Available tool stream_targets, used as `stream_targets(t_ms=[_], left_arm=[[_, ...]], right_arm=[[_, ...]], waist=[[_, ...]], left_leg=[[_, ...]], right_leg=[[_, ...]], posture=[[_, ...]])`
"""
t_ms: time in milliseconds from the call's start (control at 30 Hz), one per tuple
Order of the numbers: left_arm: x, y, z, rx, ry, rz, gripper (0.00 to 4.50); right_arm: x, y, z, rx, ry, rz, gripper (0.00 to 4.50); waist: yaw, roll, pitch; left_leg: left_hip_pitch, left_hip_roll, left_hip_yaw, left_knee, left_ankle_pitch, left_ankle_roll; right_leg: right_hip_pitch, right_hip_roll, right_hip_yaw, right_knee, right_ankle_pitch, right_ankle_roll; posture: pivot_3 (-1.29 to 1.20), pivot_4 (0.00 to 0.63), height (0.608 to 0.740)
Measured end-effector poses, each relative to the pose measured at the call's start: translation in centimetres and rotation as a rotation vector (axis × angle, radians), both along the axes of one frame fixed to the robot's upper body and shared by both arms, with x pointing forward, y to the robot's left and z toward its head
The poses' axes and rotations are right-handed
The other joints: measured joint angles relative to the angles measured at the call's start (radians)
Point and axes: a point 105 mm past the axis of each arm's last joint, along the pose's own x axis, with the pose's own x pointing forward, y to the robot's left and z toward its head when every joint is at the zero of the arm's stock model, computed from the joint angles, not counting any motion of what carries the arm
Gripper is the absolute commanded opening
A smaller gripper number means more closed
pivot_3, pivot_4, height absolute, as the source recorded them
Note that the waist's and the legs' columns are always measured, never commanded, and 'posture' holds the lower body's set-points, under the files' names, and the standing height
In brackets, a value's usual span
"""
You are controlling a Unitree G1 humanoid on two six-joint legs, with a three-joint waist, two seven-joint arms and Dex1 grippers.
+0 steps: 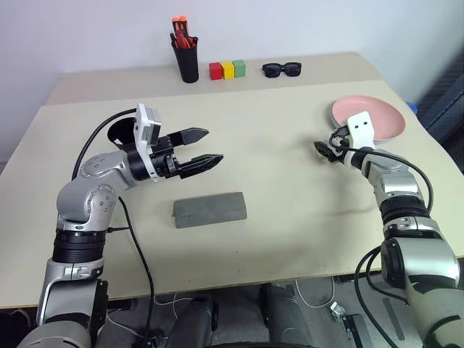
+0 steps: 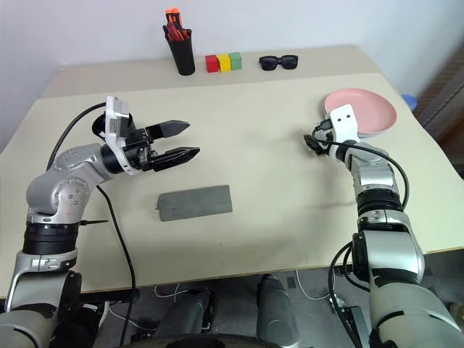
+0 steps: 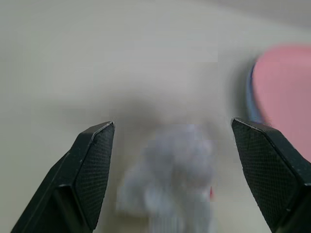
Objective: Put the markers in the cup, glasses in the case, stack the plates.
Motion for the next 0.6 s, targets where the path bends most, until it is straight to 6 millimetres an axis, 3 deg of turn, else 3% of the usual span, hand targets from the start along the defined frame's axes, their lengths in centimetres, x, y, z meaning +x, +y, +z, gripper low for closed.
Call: stream_targets(t_ms=[67,267,467,533,600], left_arm=[[0.0,0.0,0.0,0.001,0.0,0.0,4.5],[0.0,0.0,0.0,0.001,0.001,0.005,4.5],[0.1,0.1,0.0,0.0,0.001,0.016,4.5],[0.2,0.1,0.0,0.0,0.002,0.02,4.5],[0.2,0.1,0.0,-0.001,0.002,0.021,4.5]], right_arm=[[0.0,-0.2,-0.1,-0.003,0.004,-0.018,3.06],[-0.1,-0.1,-1.0,0.014,0.057,-0.008,0.07],[-0.1,0.0,-0.8,0.021,0.056,-0.002,0.02],[0.2,-0.2,0.1,0.036,0.015,-0.023,0.02],[0.9,-1.0,2.2,0.066,-0.062,-0.082,0.02]], waist=[[-0.002,0.0,0.0],[0.001,0.0,0.0],[0.001,0.0,0.0],[0.001,0.0,0.0],[-0.001,0.0,0.0]], left_leg=[[0.0,0.0,0.0,0.0,0.0,0.0],[0.0,0.0,0.0,0.0,0.0,0.0],[0.0,0.0,0.0,0.0,0.0,0.0],[0.0,0.0,0.0,0.0,0.0,0.0],[0.0,0.0,0.0,0.0,0.0,0.0]], right_leg=[[0.0,0.0,0.0,0.0,0.0,0.0],[0.0,0.0,0.0,0.0,0.0,0.0],[0.0,0.0,0.0,0.0,0.0,0.0],[0.0,0.0,0.0,0.0,0.0,0.0],[0.0,0.0,0.0,0.0,0.0,0.0]], posture=[[0.0,0.15,0.74],[0.0,0.15,0.74],[0.0,0.15,0.74],[0.0,0.15,0.74],[0.0,0.15,0.74]])
